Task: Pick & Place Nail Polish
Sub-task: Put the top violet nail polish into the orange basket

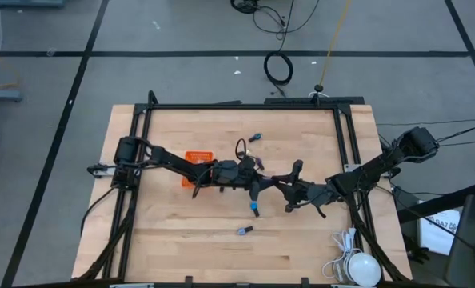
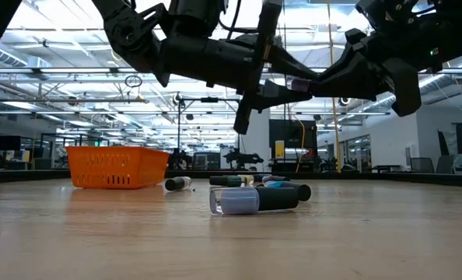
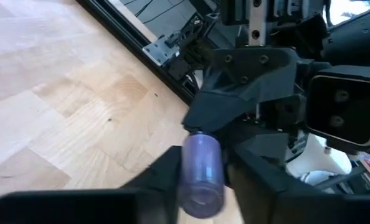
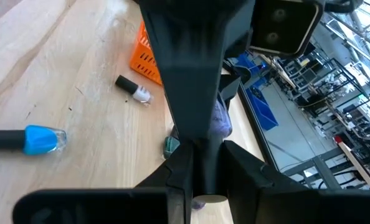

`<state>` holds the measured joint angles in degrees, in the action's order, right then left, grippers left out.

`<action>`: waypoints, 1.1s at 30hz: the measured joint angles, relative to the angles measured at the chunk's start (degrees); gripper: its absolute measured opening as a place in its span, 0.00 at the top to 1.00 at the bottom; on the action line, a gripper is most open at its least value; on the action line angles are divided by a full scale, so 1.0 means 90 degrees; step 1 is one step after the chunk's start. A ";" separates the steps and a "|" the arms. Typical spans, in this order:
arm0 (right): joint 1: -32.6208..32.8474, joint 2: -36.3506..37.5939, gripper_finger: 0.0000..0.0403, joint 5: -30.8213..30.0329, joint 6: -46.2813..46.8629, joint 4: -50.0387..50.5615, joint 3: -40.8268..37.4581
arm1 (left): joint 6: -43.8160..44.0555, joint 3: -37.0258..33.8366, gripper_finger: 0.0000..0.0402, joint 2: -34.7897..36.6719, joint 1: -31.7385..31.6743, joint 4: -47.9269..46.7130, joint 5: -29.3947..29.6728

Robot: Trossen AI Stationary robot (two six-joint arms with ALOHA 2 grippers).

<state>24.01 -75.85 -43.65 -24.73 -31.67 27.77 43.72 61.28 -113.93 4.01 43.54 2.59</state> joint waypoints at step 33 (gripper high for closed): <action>-0.0001 0.1938 0.52 0.0005 0.3014 0.2300 -0.0002 | -0.2195 -0.2219 0.87 0.2713 0.0061 -0.0669 0.2053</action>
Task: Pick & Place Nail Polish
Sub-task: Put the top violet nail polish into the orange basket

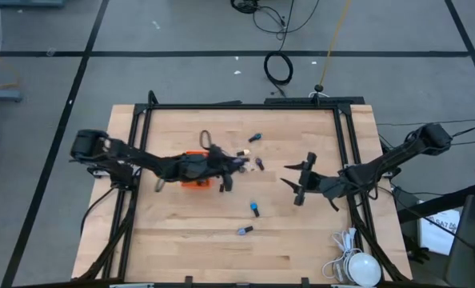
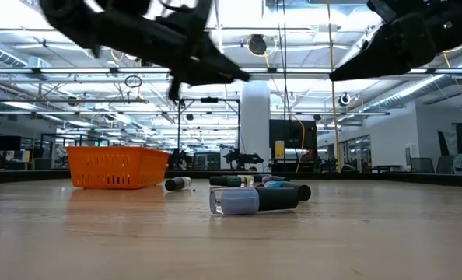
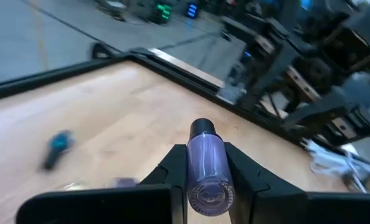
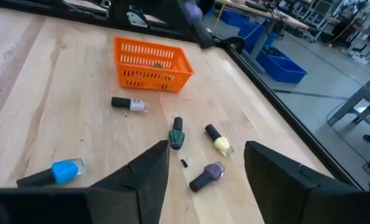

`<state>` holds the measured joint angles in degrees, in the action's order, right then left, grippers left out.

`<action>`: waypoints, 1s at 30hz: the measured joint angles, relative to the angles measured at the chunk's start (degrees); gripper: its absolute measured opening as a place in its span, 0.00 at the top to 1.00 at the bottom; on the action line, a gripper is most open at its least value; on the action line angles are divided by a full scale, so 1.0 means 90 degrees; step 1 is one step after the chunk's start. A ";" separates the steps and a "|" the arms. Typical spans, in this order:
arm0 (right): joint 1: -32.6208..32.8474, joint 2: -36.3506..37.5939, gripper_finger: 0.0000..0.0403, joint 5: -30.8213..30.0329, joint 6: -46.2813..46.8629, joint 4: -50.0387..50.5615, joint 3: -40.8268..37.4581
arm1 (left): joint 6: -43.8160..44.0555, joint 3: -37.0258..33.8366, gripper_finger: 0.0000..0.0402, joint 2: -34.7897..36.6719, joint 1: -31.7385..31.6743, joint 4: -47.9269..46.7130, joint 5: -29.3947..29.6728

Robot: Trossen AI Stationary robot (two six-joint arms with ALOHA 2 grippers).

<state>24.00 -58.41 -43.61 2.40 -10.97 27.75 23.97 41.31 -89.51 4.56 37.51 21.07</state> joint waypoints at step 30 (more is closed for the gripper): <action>-0.0001 0.0146 0.59 0.0014 0.0162 0.0269 -0.0002 | 0.5722 -0.1720 0.87 0.1865 0.2314 -0.4538 0.3634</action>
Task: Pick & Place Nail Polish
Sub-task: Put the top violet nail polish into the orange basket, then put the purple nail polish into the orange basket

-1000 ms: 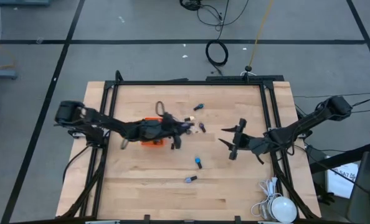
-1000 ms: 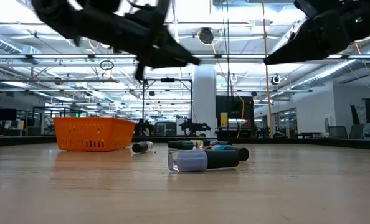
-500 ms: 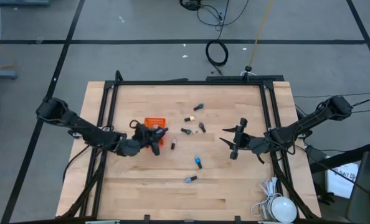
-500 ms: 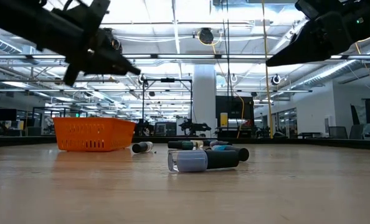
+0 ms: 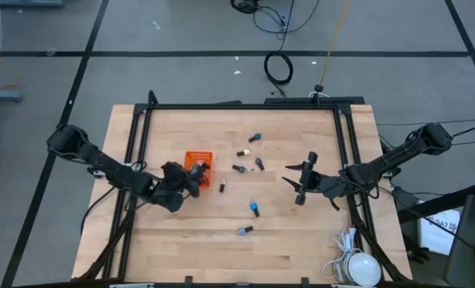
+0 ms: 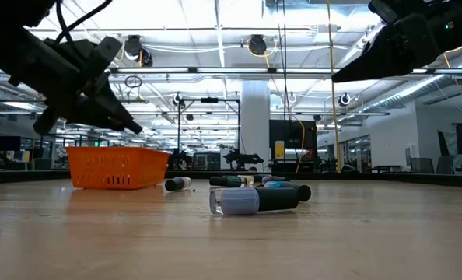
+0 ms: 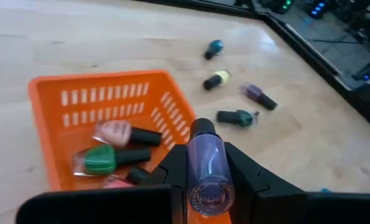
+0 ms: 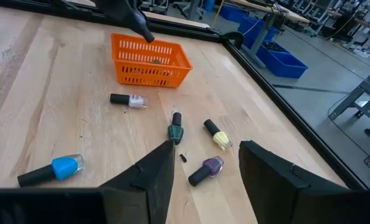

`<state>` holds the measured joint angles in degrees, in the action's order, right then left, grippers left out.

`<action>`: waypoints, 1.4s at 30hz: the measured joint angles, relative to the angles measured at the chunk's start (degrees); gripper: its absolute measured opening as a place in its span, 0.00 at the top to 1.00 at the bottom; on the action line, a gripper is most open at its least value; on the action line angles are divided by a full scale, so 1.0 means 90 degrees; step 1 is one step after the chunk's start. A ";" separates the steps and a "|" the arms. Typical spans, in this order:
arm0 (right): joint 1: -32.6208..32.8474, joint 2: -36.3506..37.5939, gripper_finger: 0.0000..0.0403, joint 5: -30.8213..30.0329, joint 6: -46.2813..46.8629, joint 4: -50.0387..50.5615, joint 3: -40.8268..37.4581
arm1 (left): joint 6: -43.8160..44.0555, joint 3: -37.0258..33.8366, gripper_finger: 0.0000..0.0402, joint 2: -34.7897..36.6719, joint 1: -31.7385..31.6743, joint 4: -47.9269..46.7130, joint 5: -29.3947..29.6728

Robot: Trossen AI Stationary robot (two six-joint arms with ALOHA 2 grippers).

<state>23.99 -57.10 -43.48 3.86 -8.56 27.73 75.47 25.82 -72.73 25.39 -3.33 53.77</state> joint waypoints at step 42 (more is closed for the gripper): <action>0.0015 -0.2560 0.60 0.3529 0.0005 -0.3475 -0.0002 | -0.3369 0.0010 0.56 0.0000 -0.0516 0.2054 -0.0977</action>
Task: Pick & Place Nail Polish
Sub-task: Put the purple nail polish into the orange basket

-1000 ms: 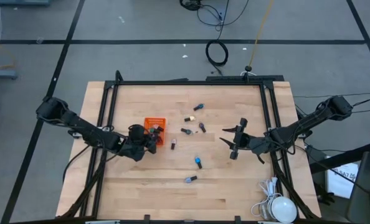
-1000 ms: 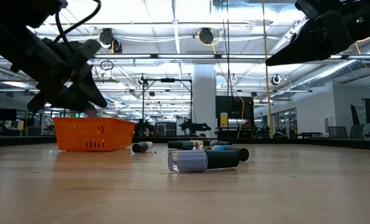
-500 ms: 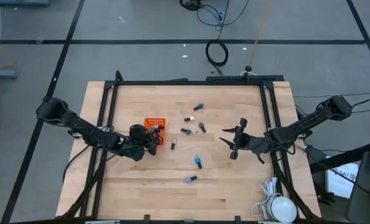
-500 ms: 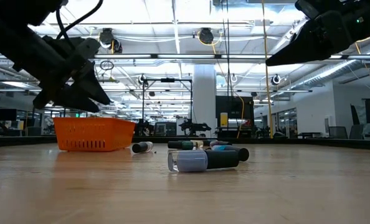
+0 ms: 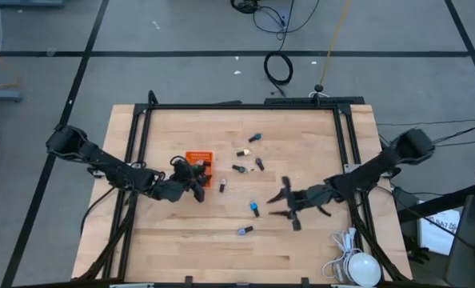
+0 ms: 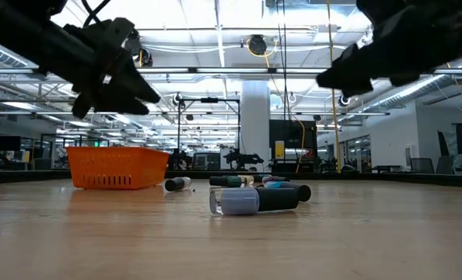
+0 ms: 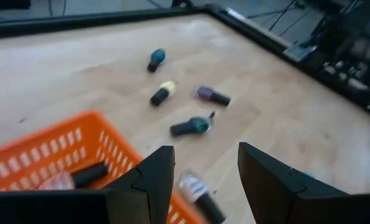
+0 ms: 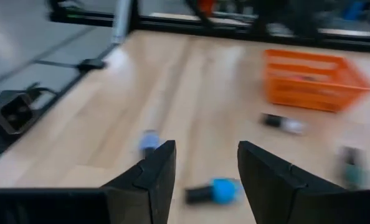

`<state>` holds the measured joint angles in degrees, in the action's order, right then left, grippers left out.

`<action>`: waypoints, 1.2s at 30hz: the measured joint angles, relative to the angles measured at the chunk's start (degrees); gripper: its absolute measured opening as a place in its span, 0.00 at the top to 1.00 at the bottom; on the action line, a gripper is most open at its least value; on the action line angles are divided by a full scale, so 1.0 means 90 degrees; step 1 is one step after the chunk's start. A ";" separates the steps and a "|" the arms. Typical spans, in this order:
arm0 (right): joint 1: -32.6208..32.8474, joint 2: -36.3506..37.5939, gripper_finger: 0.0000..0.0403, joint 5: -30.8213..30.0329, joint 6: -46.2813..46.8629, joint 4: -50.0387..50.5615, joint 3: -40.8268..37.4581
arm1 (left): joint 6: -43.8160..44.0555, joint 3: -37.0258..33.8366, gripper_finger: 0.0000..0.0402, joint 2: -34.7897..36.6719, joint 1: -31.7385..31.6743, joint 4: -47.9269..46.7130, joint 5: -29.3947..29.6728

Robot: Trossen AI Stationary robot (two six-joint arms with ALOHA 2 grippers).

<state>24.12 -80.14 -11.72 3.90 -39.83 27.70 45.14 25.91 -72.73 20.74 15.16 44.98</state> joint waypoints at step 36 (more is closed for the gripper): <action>-0.0095 -0.3256 0.61 0.0606 -0.0455 0.1341 0.2676 | -0.2047 0.0002 0.56 0.0000 -0.0142 0.2759 -0.0014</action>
<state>23.27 -109.45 -6.27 -0.20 -27.76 51.79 26.72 25.93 -72.73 19.46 39.99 44.86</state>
